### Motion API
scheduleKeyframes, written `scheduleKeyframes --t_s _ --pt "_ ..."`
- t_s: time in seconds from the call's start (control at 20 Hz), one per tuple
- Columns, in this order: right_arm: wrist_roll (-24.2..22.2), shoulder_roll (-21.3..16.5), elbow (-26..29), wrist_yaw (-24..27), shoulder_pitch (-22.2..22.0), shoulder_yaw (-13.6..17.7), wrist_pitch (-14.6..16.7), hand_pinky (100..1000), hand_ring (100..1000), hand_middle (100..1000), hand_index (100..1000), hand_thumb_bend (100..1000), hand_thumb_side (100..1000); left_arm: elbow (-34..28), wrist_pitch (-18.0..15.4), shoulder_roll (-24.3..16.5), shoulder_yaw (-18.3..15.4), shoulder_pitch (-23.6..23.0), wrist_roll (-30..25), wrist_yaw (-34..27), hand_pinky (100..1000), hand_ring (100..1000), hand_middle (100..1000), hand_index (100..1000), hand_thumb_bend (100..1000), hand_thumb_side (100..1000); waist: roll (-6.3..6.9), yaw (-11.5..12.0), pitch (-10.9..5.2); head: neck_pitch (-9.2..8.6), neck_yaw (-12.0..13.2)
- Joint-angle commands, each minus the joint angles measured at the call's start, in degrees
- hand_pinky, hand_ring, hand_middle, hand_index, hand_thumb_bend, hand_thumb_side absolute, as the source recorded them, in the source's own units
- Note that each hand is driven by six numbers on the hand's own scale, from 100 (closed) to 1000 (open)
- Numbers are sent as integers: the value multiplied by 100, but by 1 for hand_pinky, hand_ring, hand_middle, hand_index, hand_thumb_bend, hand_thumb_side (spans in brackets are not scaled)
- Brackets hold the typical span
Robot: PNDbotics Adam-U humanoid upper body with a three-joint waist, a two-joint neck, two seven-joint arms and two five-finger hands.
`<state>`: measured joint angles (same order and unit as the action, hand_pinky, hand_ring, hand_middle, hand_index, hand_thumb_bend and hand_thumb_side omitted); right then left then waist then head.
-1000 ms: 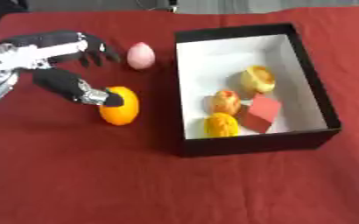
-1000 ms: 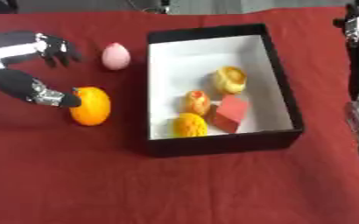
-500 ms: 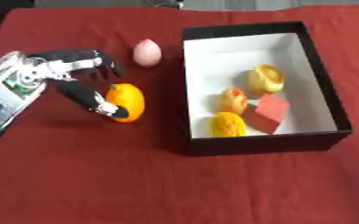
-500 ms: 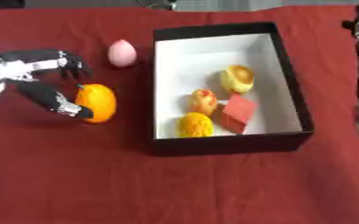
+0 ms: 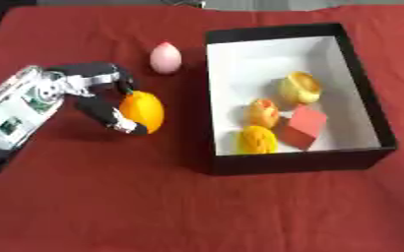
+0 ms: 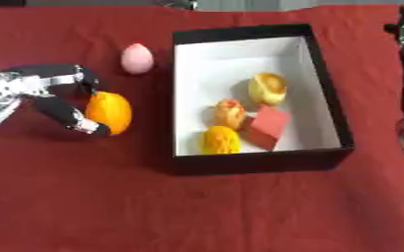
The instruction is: Pick up objects on the table and place them in the box.
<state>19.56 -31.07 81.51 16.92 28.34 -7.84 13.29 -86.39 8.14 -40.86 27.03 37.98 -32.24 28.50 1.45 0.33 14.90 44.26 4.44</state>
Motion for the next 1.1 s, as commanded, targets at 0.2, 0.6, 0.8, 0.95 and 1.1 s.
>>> scheduleKeyframes --t_s 0.2,0.6,0.8,0.95,1.1 --pt "-1 -91 44 17 44 63 31 960 809 872 921 100 697 248 -202 132 -2 111 151 411 723 744 752 816 658 474 -31 -22 -91 -14 -9" --pt "4 -106 49 30 28 76 35 961 810 872 921 100 695 31 -321 115 -104 84 642 647 628 643 644 681 252 170 -36 -9 -114 -14 -36" --pt "0 -119 54 32 20 83 43 961 810 872 921 100 692 -571 -342 11 -230 99 1140 752 558 578 573 598 165 100 -35 9 -144 -14 -96" --pt "6 -145 69 36 5 98 47 961 810 872 921 100 689 -1067 -361 -41 -344 142 1315 848 528 550 544 570 168 100 -36 24 -174 -14 -202" --pt "19 -180 77 36 -27 116 48 961 810 872 921 100 688 -1560 -339 -57 -453 270 1304 812 518 540 533 558 169 100 -20 52 -211 -14 -211"
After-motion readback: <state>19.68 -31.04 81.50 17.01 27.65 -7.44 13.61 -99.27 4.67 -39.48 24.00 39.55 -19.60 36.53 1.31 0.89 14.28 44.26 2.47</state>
